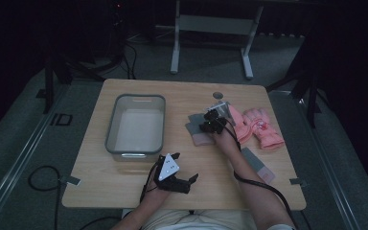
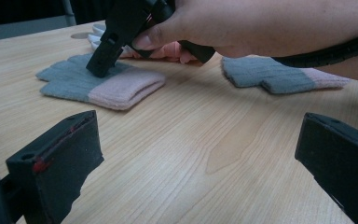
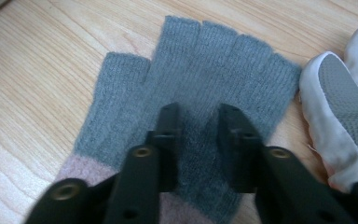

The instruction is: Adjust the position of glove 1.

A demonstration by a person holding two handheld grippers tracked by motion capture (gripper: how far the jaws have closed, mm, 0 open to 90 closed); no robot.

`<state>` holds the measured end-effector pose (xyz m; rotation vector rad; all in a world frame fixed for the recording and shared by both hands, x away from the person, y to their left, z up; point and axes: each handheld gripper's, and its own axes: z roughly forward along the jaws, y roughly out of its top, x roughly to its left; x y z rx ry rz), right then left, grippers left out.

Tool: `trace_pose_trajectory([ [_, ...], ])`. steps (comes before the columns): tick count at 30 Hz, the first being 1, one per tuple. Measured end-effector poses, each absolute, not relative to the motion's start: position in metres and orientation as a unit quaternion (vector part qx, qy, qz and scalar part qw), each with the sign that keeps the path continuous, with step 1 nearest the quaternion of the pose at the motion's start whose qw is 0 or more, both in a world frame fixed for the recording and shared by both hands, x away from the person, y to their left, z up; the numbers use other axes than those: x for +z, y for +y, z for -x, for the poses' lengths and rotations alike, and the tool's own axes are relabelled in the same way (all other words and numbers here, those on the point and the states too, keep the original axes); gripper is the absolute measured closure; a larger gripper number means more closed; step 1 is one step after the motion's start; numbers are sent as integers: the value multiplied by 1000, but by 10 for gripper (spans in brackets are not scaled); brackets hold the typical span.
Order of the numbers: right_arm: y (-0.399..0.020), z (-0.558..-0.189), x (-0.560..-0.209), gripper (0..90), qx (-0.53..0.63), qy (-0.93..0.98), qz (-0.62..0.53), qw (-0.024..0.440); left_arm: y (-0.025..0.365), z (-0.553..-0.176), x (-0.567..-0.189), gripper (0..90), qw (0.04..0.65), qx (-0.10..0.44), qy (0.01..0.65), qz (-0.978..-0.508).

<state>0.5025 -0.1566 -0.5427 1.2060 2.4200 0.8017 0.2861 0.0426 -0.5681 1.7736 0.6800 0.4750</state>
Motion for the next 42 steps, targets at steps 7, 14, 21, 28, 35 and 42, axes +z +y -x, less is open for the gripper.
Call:
trace_pose_trajectory([
  [7,-153,-499,-537,846,281,841,-442,135,44,-287,-568,0,560,199,293,-749],
  [14,-156,-461,-508,849,316,825,-451,128,44,-288,-568,0,557,202,295,-750],
  [21,-173,-411,-484,849,356,792,-475,142,44,-287,-568,0,559,199,291,-750],
  [28,-192,-366,-477,850,383,770,-491,138,44,-287,-568,0,556,203,292,-751],
  [35,-192,-338,-502,852,370,776,-495,128,43,-287,-568,0,555,204,293,-751],
  [42,-198,-338,-528,851,359,767,-523,97,43,-287,-568,0,554,204,295,-751],
])
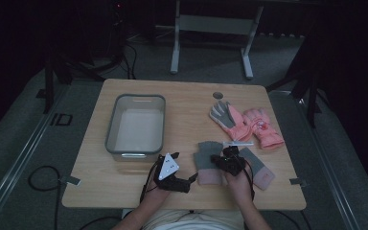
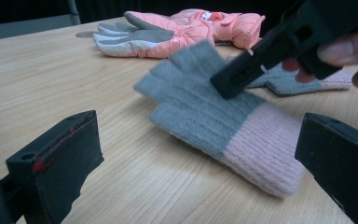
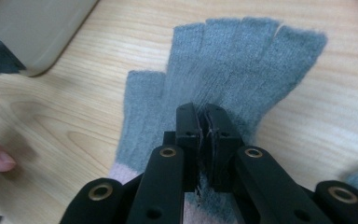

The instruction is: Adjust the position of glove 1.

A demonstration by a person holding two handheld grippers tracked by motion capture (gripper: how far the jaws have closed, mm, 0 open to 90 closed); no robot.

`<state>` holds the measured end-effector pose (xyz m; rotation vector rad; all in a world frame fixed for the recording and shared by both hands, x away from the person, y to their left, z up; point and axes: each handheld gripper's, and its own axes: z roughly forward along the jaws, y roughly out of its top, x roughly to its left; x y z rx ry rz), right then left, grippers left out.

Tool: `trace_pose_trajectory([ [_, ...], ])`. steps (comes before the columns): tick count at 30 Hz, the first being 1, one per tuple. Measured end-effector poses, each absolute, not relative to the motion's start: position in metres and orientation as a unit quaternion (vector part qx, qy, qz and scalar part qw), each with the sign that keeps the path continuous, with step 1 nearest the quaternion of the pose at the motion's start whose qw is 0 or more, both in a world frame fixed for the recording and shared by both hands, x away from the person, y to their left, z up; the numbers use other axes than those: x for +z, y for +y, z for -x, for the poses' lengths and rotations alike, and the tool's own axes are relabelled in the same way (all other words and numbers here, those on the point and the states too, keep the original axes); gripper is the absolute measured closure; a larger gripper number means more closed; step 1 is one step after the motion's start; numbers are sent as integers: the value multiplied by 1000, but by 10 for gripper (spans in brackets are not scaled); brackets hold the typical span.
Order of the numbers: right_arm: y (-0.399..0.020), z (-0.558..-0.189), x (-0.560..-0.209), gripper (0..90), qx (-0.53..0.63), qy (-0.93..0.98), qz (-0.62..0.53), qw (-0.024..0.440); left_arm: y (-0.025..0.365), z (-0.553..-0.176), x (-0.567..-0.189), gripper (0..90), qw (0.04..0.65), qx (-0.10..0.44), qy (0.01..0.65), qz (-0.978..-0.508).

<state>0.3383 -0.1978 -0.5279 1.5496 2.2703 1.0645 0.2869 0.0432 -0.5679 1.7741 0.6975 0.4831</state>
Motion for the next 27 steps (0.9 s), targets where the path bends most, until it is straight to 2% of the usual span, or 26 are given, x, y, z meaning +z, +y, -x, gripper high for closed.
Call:
trace_pose_trajectory([
  [4,-198,-339,-539,833,345,765,-534,104,43,-287,-568,0,554,205,295,-751],
  [6,-201,-340,-546,785,339,762,-543,95,43,-287,-568,0,554,206,295,-751],
  [16,-201,-344,-550,759,347,770,-525,103,43,-287,-568,0,553,206,294,-752],
  [17,-202,-346,-547,709,348,769,-527,99,43,-287,-568,0,554,205,293,-751],
  [20,-207,-346,-536,656,353,773,-513,121,43,-287,-568,0,554,204,295,-751],
  [24,-228,-349,-513,630,369,776,-488,156,43,-287,-568,0,555,204,294,-751],
  [27,-249,-352,-502,638,375,784,-468,160,43,-287,-568,0,555,204,294,-751],
])
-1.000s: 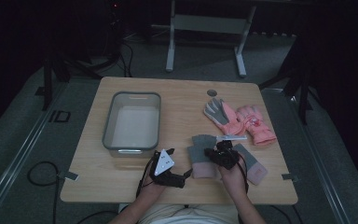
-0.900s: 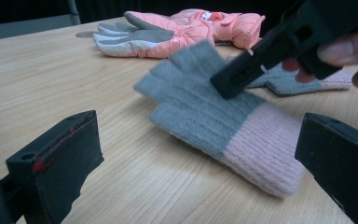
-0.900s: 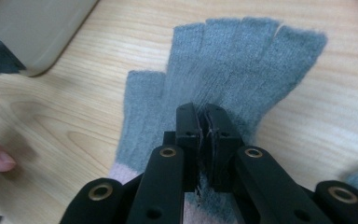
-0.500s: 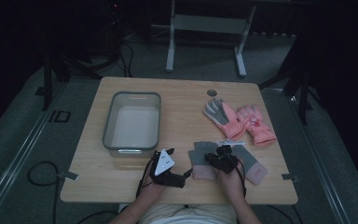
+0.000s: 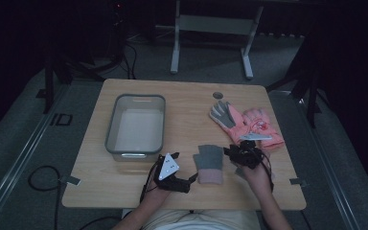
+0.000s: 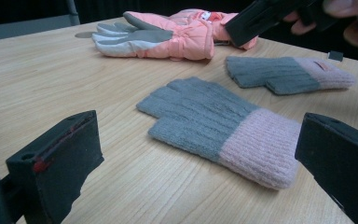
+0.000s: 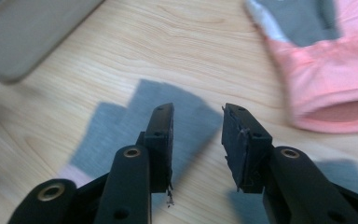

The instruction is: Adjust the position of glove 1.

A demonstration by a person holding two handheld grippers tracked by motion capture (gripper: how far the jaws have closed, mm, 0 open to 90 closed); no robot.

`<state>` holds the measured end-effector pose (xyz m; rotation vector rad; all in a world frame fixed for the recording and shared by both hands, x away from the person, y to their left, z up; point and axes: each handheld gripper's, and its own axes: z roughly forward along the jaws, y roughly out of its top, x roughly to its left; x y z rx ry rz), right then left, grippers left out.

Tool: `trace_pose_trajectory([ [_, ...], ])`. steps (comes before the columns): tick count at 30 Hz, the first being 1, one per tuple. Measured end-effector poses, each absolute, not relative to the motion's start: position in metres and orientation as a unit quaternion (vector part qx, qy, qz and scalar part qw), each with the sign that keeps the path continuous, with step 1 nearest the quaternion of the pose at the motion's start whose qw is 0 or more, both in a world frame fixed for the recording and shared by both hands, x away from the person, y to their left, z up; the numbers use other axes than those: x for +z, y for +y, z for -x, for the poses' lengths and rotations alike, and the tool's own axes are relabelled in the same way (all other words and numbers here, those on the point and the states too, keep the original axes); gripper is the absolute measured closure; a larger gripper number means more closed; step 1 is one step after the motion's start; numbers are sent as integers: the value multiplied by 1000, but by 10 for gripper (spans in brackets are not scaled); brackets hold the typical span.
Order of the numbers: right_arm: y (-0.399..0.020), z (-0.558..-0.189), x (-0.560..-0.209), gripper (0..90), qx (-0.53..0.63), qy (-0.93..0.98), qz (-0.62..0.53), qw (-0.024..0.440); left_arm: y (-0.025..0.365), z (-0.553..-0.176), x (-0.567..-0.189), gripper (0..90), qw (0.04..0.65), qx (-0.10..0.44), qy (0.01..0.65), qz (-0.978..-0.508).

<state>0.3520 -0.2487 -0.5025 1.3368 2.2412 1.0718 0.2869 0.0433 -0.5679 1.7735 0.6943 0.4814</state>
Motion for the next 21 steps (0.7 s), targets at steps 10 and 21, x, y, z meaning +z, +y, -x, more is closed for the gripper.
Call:
trace_pose_trajectory([
  [10,-307,-347,-506,667,338,832,-405,169,43,-287,-568,0,556,203,296,-750],
  [21,-341,-340,-526,681,287,857,-398,159,43,-287,-568,0,555,205,296,-750],
])
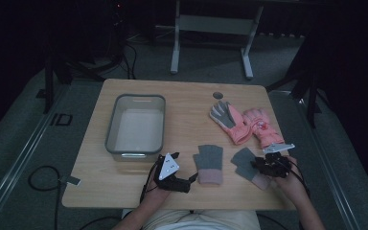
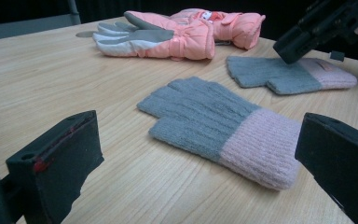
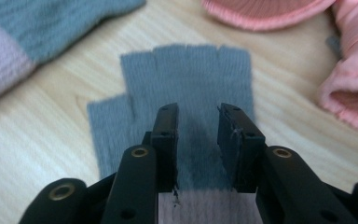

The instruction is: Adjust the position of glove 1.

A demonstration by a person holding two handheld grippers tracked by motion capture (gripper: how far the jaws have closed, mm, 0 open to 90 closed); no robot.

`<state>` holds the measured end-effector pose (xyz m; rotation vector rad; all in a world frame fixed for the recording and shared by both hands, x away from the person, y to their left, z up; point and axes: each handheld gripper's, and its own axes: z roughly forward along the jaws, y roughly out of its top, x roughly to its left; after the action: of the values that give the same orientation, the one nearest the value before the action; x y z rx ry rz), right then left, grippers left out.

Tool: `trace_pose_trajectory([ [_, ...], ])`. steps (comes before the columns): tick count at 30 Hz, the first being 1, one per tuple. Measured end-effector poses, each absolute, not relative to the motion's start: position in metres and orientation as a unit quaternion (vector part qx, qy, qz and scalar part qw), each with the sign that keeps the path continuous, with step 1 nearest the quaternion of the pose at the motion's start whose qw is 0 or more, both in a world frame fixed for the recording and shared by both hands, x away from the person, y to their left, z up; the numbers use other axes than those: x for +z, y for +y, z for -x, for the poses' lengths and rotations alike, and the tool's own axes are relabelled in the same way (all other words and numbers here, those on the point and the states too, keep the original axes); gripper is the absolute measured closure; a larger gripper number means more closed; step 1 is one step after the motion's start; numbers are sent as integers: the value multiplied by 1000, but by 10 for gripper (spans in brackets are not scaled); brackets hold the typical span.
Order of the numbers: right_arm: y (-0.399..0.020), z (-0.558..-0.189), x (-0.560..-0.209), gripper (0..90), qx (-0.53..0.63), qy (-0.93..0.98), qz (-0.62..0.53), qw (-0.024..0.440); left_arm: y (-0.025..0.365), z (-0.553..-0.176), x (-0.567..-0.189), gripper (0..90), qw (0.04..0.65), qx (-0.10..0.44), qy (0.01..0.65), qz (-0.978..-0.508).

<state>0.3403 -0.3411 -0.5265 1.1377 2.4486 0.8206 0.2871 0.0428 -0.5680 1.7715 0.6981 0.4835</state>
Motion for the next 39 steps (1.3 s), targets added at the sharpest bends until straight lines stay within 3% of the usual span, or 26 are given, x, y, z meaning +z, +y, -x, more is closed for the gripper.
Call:
trace_pose_trajectory([
  [6,-342,-341,-539,695,278,865,-391,147,43,-287,-568,0,555,204,296,-750],
  [16,-338,-340,-536,848,269,852,-424,146,42,-287,-568,0,555,206,296,-750],
  [28,-326,-314,-475,854,329,760,-527,194,42,-287,-568,0,554,207,298,-750],
  [33,-316,-307,-477,855,330,720,-563,237,42,-287,-568,0,554,207,298,-750],
  [39,-321,-300,-490,854,345,677,-609,228,42,-287,-568,0,552,209,298,-750],
])
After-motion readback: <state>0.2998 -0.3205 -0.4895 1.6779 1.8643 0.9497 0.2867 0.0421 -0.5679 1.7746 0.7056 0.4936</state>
